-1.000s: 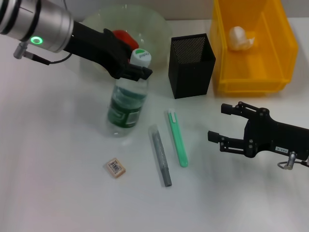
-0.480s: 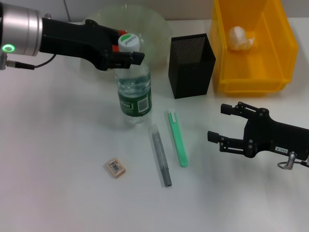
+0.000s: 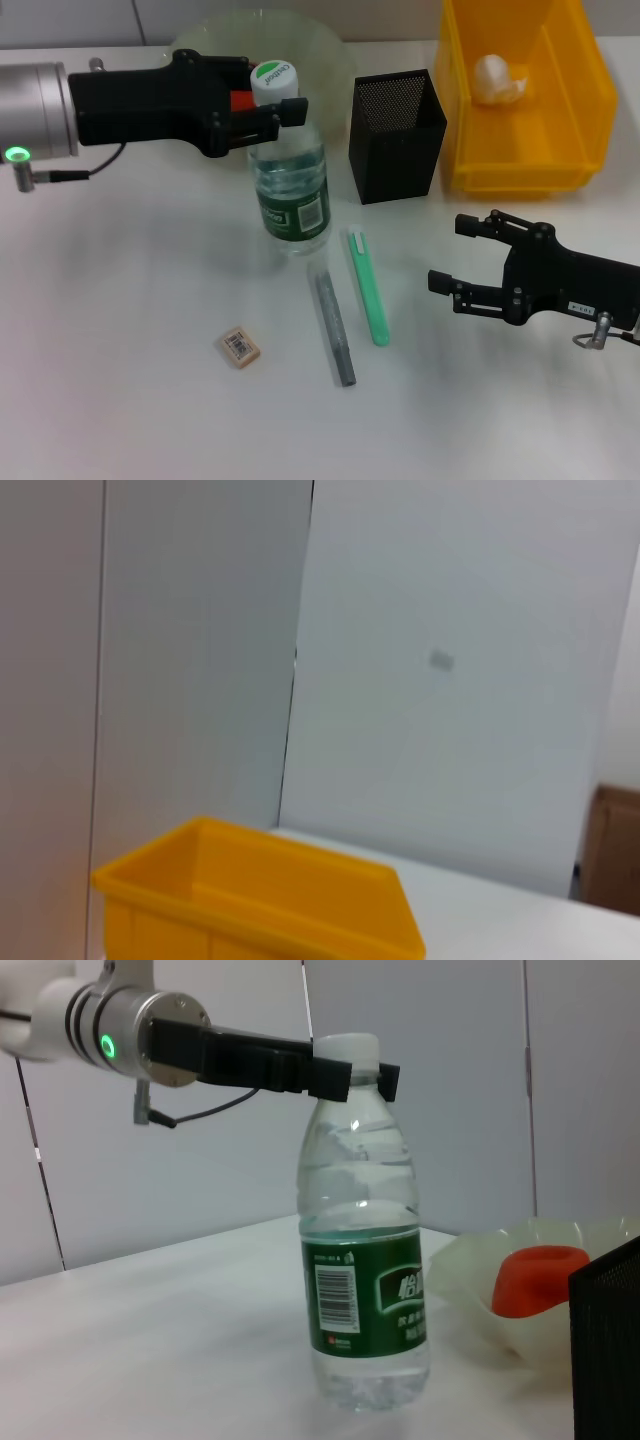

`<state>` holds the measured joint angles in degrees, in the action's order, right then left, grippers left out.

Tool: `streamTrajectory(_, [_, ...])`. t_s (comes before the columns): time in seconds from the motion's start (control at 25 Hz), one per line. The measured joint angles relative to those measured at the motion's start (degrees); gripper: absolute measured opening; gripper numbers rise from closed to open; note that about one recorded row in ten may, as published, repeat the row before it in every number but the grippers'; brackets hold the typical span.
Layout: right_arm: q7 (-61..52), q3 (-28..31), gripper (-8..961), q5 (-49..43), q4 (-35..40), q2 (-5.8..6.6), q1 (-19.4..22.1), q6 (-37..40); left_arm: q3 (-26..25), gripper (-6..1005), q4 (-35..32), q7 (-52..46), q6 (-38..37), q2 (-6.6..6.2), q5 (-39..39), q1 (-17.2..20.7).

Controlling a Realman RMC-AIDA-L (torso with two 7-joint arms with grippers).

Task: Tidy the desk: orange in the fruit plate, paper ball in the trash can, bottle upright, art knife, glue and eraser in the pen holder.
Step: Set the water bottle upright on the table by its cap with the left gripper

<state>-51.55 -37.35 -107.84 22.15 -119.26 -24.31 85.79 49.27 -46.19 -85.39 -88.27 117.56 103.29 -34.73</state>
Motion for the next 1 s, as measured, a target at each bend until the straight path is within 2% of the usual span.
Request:
streamTrajectory(0.24, [0.0, 0.0, 834, 0.0, 0.0, 0.0, 0.0, 0.0, -0.6, 448, 8.2, 8.5, 2.0, 0.01, -4.6, 0.0])
streamTrajectory(0.52, [0.0, 0.0, 834, -0.1, 0.0, 0.0, 0.0, 0.0, -3.8, 447, 13.1, 15.3, 2.4, 0.64, -6.2, 0.1])
streamTrajectory(1.0, [0.0, 0.1, 835, -0.1, 0.0, 0.0, 0.0, 0.0, -4.4, 446, 20.3, 25.6, 3.5, 0.72, -12.0, 0.7])
